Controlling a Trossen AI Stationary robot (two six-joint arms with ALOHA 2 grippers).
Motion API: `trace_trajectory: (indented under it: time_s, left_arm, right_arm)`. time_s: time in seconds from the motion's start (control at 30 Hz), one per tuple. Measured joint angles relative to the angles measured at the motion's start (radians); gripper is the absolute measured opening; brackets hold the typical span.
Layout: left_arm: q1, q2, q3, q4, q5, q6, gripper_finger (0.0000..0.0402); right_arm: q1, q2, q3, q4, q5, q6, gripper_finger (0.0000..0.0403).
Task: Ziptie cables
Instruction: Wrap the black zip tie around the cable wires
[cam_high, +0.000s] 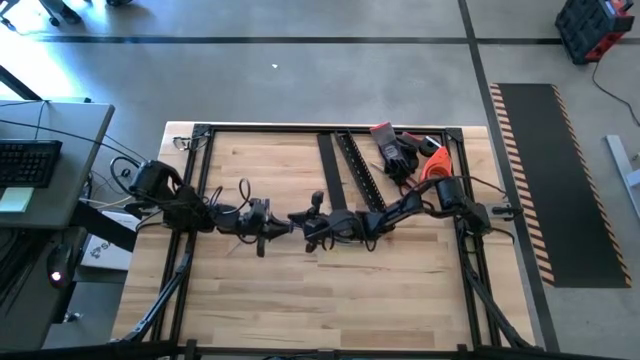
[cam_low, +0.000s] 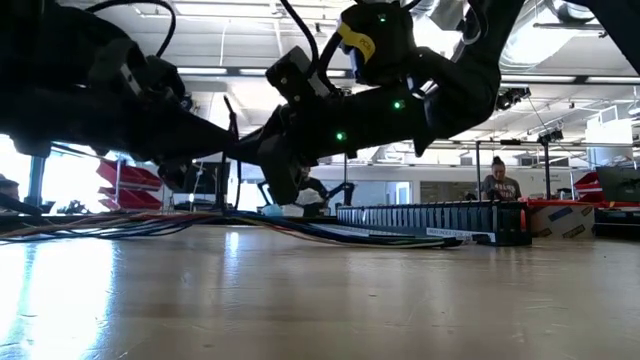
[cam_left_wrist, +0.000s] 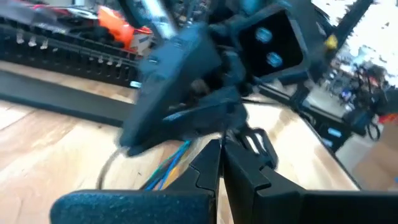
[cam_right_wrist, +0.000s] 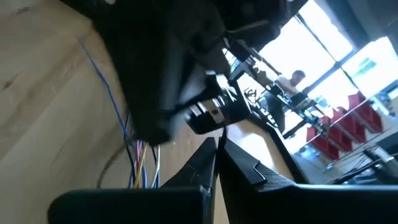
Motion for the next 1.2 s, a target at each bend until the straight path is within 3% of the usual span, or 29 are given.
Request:
trace_trajectory:
  time_s: [0.3, 0.57, 0.87, 0.97, 1.1, 1.2]
  left_arm:
    - [0.091, 0.0, 0.0, 0.003, 0.152, -0.139, 0.0]
    - [0.129, 0.0, 0.0, -0.002, 0.28, -0.256, 0.0]
    - [0.128, 0.0, 0.0, -0.02, 0.289, -0.346, 0.0]
    - [0.127, 0.001, 0.002, -0.027, 0.289, -0.344, 0.0]
    - [0.114, 0.001, 0.002, -0.024, 0.281, -0.293, 0.0]
    - [0.105, 0.001, 0.002, -0.024, 0.273, -0.264, 0.0]
  right_arm:
    - [0.033, 0.0, 0.0, 0.019, 0.05, -0.159, 0.0]
    - [0.043, -0.001, 0.0, 0.068, 0.092, -0.417, 0.0]
    - [0.062, -0.001, 0.0, 0.066, 0.061, -0.603, 0.0]
    - [0.069, -0.001, 0.0, 0.068, 0.057, -0.585, 0.0]
    - [0.068, -0.001, 0.0, 0.05, 0.097, -0.44, 0.0003]
    - [0.062, -0.003, 0.0, -0.008, 0.11, -0.328, 0.0027]
